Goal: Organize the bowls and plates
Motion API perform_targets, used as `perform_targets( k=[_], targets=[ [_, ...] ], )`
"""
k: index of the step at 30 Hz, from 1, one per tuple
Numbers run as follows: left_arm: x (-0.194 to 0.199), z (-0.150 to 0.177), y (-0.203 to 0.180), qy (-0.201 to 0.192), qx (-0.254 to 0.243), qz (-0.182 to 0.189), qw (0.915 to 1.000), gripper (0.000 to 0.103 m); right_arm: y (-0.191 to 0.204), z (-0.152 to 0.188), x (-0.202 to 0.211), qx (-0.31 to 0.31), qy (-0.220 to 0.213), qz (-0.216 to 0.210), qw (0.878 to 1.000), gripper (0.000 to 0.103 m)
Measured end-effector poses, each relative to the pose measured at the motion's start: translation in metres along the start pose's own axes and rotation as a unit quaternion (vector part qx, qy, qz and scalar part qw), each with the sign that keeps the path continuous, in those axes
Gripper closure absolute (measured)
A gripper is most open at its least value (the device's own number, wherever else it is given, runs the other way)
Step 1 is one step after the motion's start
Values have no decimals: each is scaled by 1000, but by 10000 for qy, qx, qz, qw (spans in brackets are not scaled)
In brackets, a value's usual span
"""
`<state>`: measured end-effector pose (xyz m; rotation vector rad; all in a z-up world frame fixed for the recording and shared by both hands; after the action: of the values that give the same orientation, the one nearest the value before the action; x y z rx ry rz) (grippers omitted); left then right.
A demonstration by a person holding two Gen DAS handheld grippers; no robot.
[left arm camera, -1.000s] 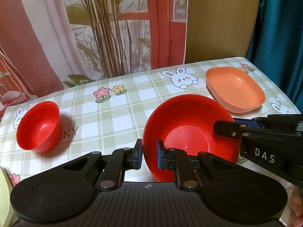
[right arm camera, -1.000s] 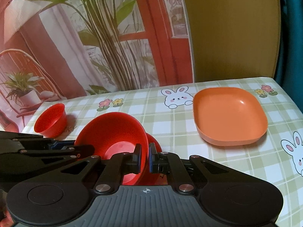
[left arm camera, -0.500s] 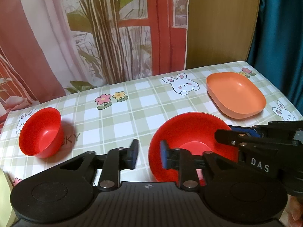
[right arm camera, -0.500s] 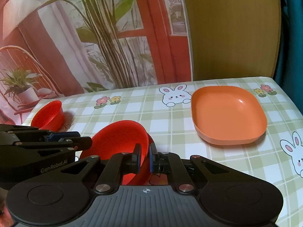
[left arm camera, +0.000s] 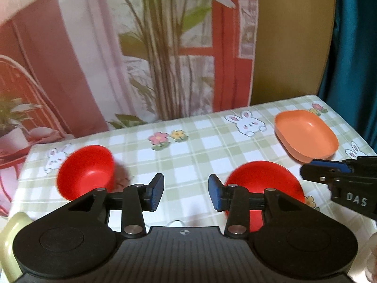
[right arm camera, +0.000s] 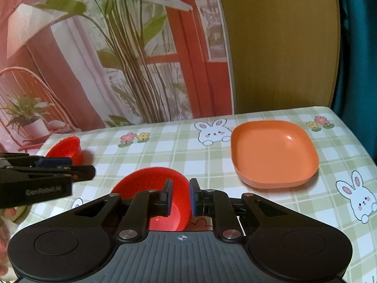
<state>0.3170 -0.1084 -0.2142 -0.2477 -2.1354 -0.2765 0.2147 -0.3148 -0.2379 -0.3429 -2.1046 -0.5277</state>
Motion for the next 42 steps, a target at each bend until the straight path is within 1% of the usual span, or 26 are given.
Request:
perform_targets(
  k=[6,12,18,23,26,34,39,42],
  targets=[
    [23,4,30,-179,172,-117,9996,59,10,-2,14,46,-114,15,9999,87],
    [46,11,64,-353,344,-208,9986,59,31,-4,28,95,-213,-8,9997,87],
    [68,18,99,-497,456,-319,9972,59,61,-6,37,228,-279,-69,9993,86],
    [87,23,129,-637,551,-439,9955,54,88,-9,40,318,-290,-166,9989,86],
    [96,26,146,-708,658,-459,9943,53,105,-12,41,370,-287,-243,9986,86],
    [104,31,183,-821,946,-502,9909,51,151,-24,35,573,-249,-394,9973,86],
    [98,33,201,-804,1200,-513,9882,51,175,-33,25,726,-213,-390,9964,86],
    [92,32,207,-797,1281,-498,9873,46,184,-38,16,754,-154,-382,9963,86]
  ],
)
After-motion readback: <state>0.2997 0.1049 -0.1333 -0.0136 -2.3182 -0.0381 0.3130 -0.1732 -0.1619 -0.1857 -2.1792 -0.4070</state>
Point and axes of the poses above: each gripper's, at about its wrist camera, not at the fingertips, and x roughly against the way its jaws point, y to its left, z to its underside, the point moved 6 cm from there along -x, roughly the way its jaws point, and after that the axes turned 14 degrees about y, right-handed, at the moved point
